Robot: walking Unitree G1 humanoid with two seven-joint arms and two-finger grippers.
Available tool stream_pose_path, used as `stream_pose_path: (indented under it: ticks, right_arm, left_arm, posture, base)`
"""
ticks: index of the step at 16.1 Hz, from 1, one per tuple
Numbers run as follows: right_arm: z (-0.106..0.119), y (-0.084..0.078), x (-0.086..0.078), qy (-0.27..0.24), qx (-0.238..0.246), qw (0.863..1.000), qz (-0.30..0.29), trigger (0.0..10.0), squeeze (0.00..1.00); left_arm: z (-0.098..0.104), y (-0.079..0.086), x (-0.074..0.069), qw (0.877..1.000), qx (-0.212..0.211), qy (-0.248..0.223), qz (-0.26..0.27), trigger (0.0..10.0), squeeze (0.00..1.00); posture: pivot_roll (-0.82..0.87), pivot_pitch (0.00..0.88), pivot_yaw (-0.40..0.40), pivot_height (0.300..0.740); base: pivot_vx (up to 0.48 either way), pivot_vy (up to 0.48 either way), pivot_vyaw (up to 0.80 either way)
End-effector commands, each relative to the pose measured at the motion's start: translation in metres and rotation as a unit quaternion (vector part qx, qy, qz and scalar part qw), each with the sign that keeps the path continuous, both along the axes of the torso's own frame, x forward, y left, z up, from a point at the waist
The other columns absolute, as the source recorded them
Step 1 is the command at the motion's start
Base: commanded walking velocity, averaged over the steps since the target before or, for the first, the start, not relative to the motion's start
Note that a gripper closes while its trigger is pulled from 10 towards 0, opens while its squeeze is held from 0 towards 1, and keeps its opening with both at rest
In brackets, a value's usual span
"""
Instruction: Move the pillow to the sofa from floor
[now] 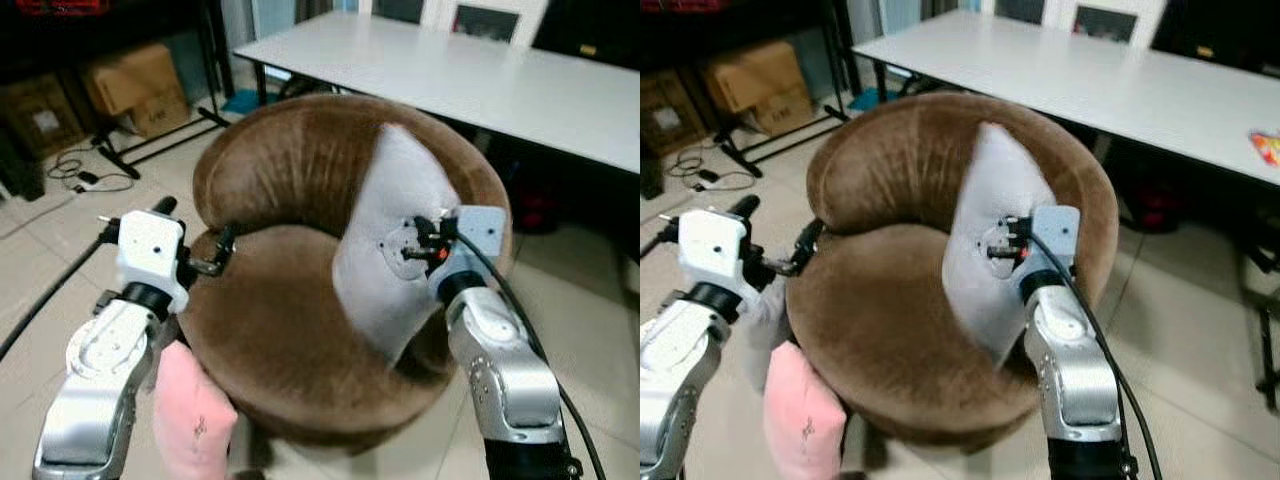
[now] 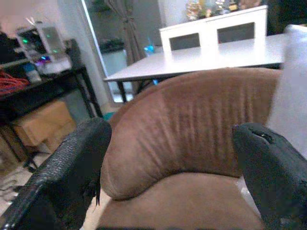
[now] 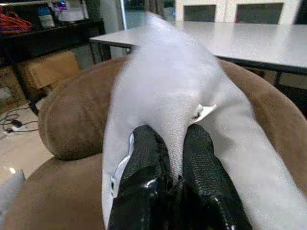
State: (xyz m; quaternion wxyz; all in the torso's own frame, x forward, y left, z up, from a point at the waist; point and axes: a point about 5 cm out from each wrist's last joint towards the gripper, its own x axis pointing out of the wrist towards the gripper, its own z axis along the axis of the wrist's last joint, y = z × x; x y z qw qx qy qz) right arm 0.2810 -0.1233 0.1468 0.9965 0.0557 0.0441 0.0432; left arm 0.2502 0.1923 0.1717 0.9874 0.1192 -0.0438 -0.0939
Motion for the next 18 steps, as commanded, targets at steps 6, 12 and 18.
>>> stream_pose_path:
  ticks: [6,12,18]
  right_arm:
    - [0.017,0.013,0.000,-0.042,0.007,0.998,0.037,10.0,0.00]
    - [0.019,0.016,0.000,-0.047,0.013,0.998,0.046,10.0,0.00]
    - [0.026,0.015,0.012,-0.024,0.033,0.998,0.050,10.0,0.00]
  left_arm:
    - [0.002,0.004,-0.003,1.000,0.006,-0.005,0.005,10.0,0.00]
    - [0.002,0.004,-0.004,1.000,0.007,-0.005,0.005,10.0,0.00]
    - [-0.009,0.000,-0.011,0.996,0.042,0.050,-0.064,10.0,0.00]
  posture:
    - [0.05,0.000,-0.019,0.740]
    - [0.05,0.000,-0.017,0.740]
    - [0.06,0.000,-0.019,0.740]
  base:
    - [0.301,0.000,0.00]
    - [0.301,0.000,0.53]
    - [0.093,0.000,0.00]
